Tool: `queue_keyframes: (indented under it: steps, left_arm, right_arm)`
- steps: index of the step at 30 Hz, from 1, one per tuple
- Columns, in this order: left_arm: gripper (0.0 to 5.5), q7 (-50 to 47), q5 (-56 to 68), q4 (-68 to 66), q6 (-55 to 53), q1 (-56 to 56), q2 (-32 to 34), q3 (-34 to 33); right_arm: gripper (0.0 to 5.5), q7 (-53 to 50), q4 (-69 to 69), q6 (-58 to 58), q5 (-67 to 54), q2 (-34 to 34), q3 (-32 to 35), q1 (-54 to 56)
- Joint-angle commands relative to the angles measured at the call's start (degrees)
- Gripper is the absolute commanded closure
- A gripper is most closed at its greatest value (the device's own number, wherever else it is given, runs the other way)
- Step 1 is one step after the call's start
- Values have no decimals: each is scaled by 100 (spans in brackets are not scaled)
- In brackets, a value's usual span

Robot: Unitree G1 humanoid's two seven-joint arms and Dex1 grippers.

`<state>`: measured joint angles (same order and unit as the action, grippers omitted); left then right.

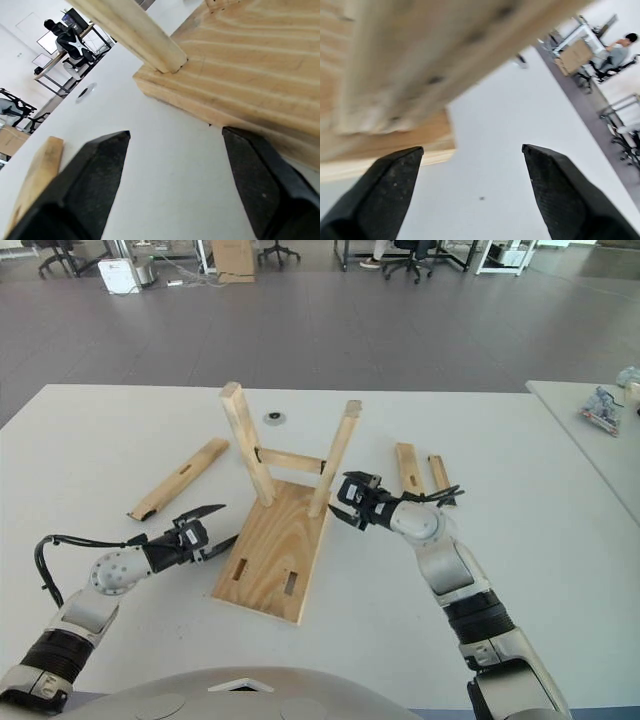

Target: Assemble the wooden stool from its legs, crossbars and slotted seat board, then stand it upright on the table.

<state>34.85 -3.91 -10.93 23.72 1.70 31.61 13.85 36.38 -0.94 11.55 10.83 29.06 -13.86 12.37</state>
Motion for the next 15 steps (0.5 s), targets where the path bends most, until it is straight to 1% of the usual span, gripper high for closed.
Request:
queue_keyframes:
  steps: [1, 3, 5, 6, 8, 11, 13, 15]
  left_arm:
    - [206, -17, 208, 322, -306, 338, -156, -66]
    - [206, -116, 267, 254, -341, 431, -97, -279]
    - [206, -142, 208, 141, -265, 522, 15, -412]
    - [206, -171, 232, 106, -268, 588, 10, -485]
    - [206, -243, 355, 104, -362, 666, -82, -607]
    - [206, -302, 351, 129, -387, 763, -173, -633]
    - [206, -309, 280, 141, -348, 745, -201, -586]
    - [206, -313, 132, 146, -298, 707, -183, -518]
  right_arm:
    - [179, -144, 162, 130, -23, -248, -21, 295]
    - [179, -251, 278, 181, 46, -265, 26, 377]
    - [179, -398, 517, 251, 104, -94, 280, 480]
    - [179, -479, 748, 447, 140, 70, 462, 546]
    - [179, -770, 1480, 634, -121, 237, 1096, 724]
    - [179, -1255, 2348, 686, -625, 151, 1915, 1065]
    - [179, -1558, 2784, 687, -855, 75, 2274, 1205]
    - [179, -1624, 3346, 656, -1009, 41, 2408, 1352]
